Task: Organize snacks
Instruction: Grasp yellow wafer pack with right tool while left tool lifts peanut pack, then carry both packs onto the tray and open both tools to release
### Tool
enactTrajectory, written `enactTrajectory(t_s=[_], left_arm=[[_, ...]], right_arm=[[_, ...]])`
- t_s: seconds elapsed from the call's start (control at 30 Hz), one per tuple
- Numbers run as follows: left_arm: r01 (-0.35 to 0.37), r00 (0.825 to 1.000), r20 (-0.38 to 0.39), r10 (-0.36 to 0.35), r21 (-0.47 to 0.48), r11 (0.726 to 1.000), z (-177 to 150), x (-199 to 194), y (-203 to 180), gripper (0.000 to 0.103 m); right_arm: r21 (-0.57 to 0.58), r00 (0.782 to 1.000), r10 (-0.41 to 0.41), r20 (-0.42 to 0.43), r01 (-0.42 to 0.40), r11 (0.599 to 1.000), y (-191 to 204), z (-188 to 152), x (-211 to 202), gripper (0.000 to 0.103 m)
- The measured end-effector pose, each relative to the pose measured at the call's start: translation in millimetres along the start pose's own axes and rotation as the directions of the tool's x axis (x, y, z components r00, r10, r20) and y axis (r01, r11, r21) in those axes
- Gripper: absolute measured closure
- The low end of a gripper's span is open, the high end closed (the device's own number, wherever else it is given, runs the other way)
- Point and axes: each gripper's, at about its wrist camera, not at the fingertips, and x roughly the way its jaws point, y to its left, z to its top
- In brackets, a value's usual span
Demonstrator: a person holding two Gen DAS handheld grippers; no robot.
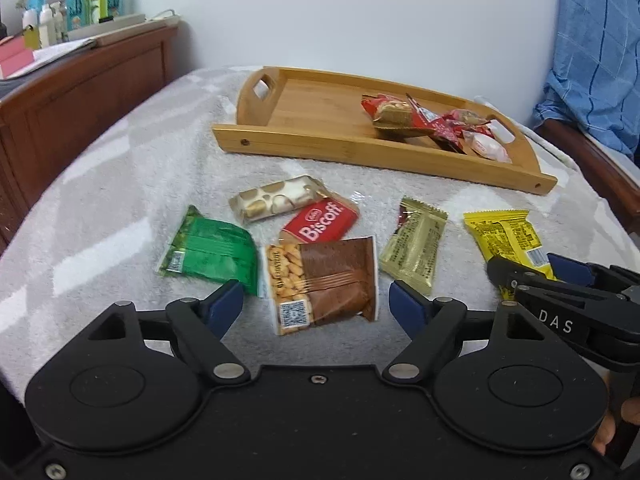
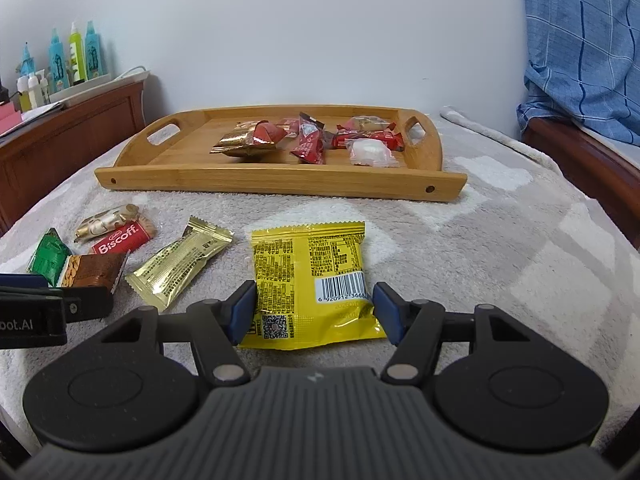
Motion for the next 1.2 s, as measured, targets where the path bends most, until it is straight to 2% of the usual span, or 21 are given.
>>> enactTrajectory(t_s=[0.13, 0.17, 0.2, 0.23, 0.3, 0.37, 0.6, 0.63, 0.67, 1.03, 1.2], left_arm=[[0.002, 1.000, -0.018, -0.003, -0.008, 1.000, 2.4, 9.9, -3.9, 0.022], [-0.006, 1.000, -0.024, 0.006, -0.013, 1.000, 2.3, 12.9, -4.3, 0.030], [-0.028, 0.999, -0.014, 0.028, -0.008, 1.000, 1.8, 13.4, -5.6, 0.048], [-0.045, 0.999, 0.003, 0.045, 0.009, 0.999, 1.8, 11.7, -7.2, 0.054], [-0.017, 1.000, 0.004, 0.017, -0.002, 1.000, 3.3, 7.1, -6.0, 0.058], [0.015, 1.000, -0.002, -0.015, -0.022, 1.000, 4.8, 2.7, -4.6, 0.059], [0.010, 0.999, 0.036, -0.010, 0.018, 1.000, 16.4, -11.6, -10.7, 0.059], [0.009, 0.999, 0.039, -0.010, 0.021, 1.000, 20.1, -12.4, -10.9, 0.059], [0.009, 0.999, 0.042, -0.010, 0.025, 1.000, 23.9, -12.7, -10.9, 0.059], [0.022, 0.996, 0.086, -0.028, 0.062, 0.998, 72.8, -6.8, -10.2, 0.059], [0.050, 0.995, 0.081, -0.055, 0.064, 0.997, 94.1, 4.0, -5.9, 0.059]], right_arm=[[0.011, 1.000, -0.007, 0.006, 0.007, 1.000, -1.9, -0.4, -0.2, 0.038], [0.012, 1.000, -0.009, 0.008, 0.009, 1.000, -1.8, -0.7, -0.4, 0.038], [0.012, 1.000, -0.009, 0.008, 0.009, 1.000, -2.1, -0.6, -0.4, 0.038], [0.012, 1.000, -0.010, 0.009, 0.009, 1.000, -2.0, -0.6, -0.8, 0.038], [0.018, 1.000, -0.009, 0.012, 0.008, 1.000, -2.6, -0.2, -1.8, 0.039], [0.032, 1.000, -0.004, 0.017, 0.004, 0.999, -4.3, 1.1, -3.4, 0.040], [0.069, 0.999, 0.005, 0.041, -0.008, 0.998, -10.5, 12.7, -11.5, 0.041], [0.073, 0.999, 0.007, 0.042, -0.010, 0.997, -11.1, 15.2, -12.0, 0.042], [0.073, 0.999, 0.008, 0.043, -0.012, 0.997, -11.3, 17.7, -12.4, 0.047], [0.083, 0.999, 0.026, 0.043, -0.029, 0.996, -10.5, 52.4, -8.3, 0.048], [0.107, 0.997, 0.054, 0.054, -0.059, 0.992, -11.0, 76.0, -6.5, 0.048]])
